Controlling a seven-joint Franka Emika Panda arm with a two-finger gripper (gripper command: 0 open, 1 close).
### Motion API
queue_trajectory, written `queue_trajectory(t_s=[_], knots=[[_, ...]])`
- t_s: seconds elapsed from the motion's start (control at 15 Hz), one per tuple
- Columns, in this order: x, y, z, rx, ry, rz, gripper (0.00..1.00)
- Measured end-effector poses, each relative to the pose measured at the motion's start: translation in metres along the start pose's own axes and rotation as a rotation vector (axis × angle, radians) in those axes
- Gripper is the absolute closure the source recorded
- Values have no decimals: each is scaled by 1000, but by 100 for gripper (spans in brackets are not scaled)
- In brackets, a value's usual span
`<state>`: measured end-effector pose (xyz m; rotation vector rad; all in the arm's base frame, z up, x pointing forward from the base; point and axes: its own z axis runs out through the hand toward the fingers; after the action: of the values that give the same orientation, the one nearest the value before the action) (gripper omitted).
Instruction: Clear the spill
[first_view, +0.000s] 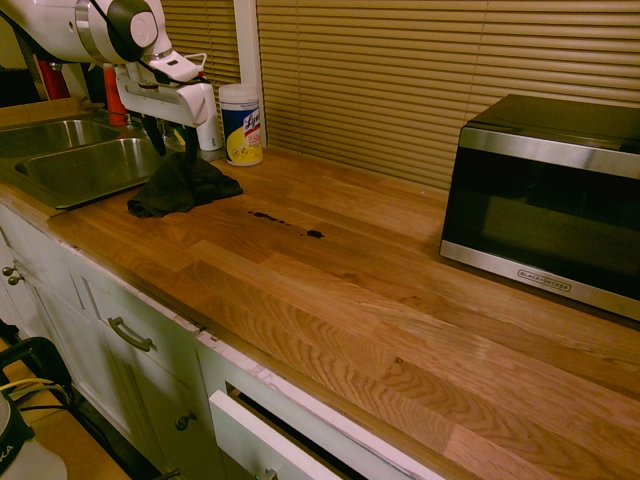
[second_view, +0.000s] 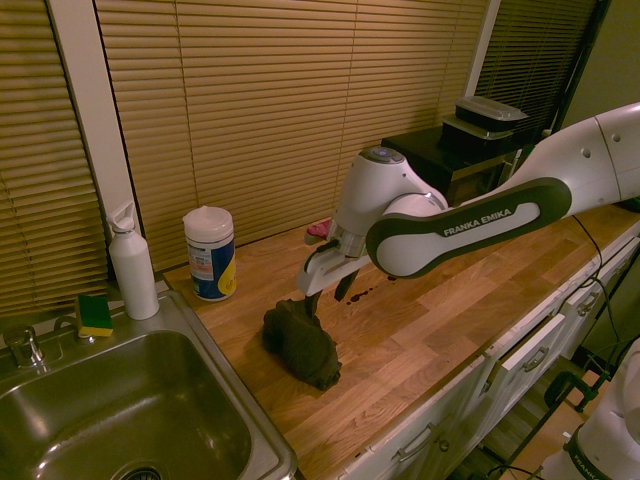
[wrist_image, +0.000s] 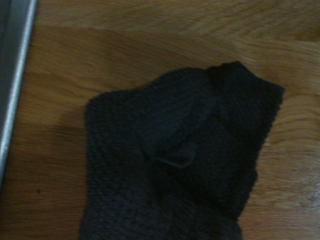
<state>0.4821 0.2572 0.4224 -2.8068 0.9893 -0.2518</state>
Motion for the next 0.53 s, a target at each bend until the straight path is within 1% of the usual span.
queue_trajectory(t_s=[0.2,0.53], knots=[[-10,-23,8,4,-2,-27,0],[-25,-46,39,-27,-2,-54,0]])
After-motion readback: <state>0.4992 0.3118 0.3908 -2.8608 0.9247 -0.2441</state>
